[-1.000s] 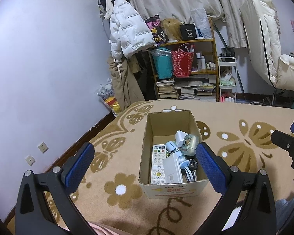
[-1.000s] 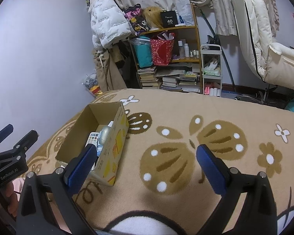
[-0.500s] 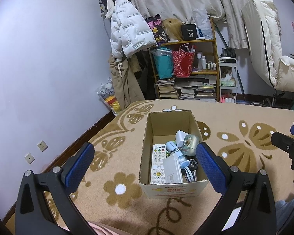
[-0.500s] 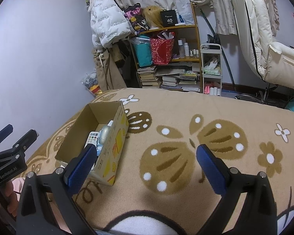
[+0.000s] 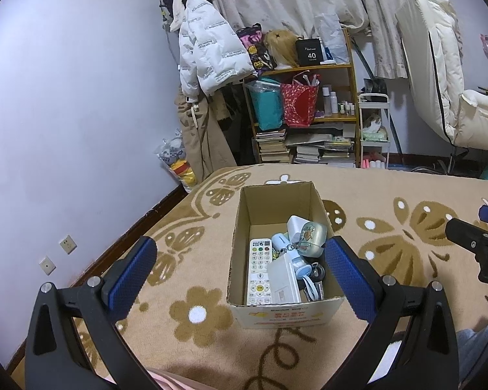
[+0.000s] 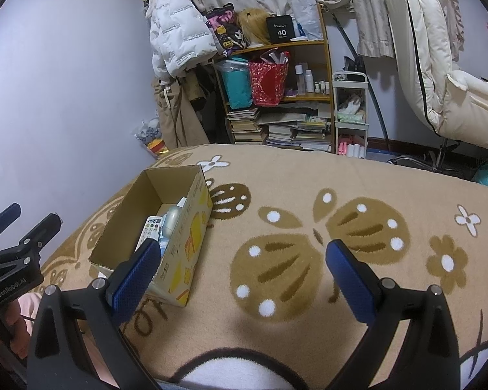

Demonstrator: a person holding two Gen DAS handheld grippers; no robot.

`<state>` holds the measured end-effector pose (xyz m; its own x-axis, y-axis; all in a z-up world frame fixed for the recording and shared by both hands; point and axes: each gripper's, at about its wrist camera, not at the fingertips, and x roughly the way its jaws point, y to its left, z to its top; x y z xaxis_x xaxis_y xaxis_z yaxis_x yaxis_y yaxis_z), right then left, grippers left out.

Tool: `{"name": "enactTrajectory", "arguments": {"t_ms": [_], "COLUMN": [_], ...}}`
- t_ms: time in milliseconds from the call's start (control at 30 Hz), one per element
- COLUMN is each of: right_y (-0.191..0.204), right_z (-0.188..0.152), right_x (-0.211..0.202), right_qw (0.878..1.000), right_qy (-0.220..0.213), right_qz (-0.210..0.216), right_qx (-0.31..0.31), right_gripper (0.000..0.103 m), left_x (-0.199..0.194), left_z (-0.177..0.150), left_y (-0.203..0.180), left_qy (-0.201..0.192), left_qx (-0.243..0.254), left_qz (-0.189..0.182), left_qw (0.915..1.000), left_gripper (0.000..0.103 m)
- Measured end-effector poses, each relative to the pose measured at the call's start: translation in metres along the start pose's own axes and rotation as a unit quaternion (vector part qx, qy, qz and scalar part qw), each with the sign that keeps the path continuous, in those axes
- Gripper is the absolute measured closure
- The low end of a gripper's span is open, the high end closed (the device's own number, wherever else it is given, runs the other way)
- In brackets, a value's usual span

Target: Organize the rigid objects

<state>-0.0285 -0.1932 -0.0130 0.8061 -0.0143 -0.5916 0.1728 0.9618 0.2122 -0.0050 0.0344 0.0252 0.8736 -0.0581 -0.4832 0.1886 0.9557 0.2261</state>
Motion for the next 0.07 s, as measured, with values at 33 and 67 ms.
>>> {"name": "enactTrajectory", "arguments": {"t_ms": [33, 67], "right_y": [0.0002, -0.0001], "right_z": [-0.0002, 0.0002], "right_x": [0.0, 0.0001], "right_qw": [1.0, 1.0], "right_qy": [-0.001, 0.0], "right_qz": [0.0, 0.0], "right_qx": [0.0, 0.0], "right_gripper": [0.0, 0.0], "left_x": [-0.0005, 0.0002], "left_z": [0.0001, 0.0005], "left_y": [-0.0005, 0.0002], "left_qy": [-0.001, 0.0], "left_qx": [0.001, 0.0], "left_qz": [0.0, -0.002], "left_qw": [1.0, 1.0], "left_gripper": [0.0, 0.0]}}
